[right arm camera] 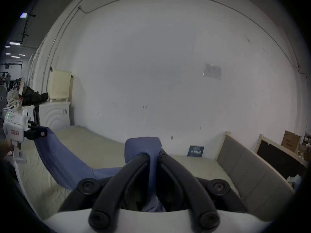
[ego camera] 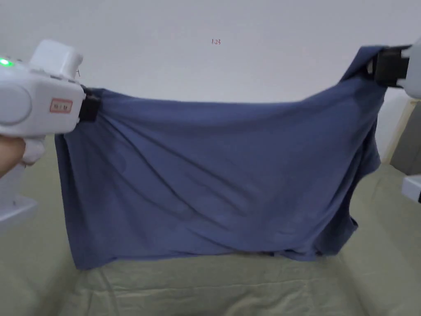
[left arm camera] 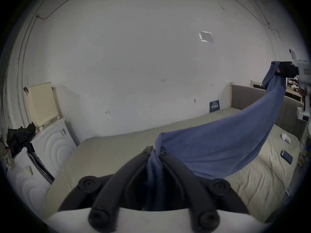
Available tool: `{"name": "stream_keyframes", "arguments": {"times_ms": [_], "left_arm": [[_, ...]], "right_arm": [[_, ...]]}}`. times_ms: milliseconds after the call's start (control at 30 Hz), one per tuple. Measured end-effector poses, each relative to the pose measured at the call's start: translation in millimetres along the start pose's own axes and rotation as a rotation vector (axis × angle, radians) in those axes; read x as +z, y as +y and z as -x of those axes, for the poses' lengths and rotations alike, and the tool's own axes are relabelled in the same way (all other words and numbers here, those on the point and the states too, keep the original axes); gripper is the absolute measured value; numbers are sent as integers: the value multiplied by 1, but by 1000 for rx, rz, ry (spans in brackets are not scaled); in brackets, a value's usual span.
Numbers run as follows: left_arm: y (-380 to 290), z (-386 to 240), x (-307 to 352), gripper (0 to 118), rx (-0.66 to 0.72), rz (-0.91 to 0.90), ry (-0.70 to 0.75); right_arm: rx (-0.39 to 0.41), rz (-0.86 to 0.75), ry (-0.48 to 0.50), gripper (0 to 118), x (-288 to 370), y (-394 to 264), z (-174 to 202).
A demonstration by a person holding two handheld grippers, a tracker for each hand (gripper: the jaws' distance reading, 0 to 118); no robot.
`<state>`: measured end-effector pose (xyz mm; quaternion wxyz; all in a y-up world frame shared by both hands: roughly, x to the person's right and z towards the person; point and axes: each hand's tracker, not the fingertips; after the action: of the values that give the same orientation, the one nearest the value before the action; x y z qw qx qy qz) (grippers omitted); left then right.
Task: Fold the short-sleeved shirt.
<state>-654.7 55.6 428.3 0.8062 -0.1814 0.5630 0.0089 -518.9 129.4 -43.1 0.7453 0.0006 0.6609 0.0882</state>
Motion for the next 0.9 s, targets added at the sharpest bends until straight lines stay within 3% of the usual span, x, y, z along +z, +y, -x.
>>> {"name": "stream_keyframes", "arguments": {"times_ms": [233, 433, 700, 833, 900], "left_arm": [[-56, -21, 50, 4, 51, 34, -88], [-128, -36, 101, 4, 109, 86, -152], [-222, -60, 150, 4, 145, 251, -223], [-252, -71, 158, 4, 154, 316, -240], [-264, -73, 164, 5, 164, 348, -247]], "right_arm": [[-84, 87, 24, 2, 40, -70, -10], [-205, 177, 42, 2, 100, -142, -13], [-248, 322, 51, 3, 172, -235, 7], [-190, 431, 28, 3, 188, -270, 25], [-253, 481, 13, 3, 193, -283, 27]]}}
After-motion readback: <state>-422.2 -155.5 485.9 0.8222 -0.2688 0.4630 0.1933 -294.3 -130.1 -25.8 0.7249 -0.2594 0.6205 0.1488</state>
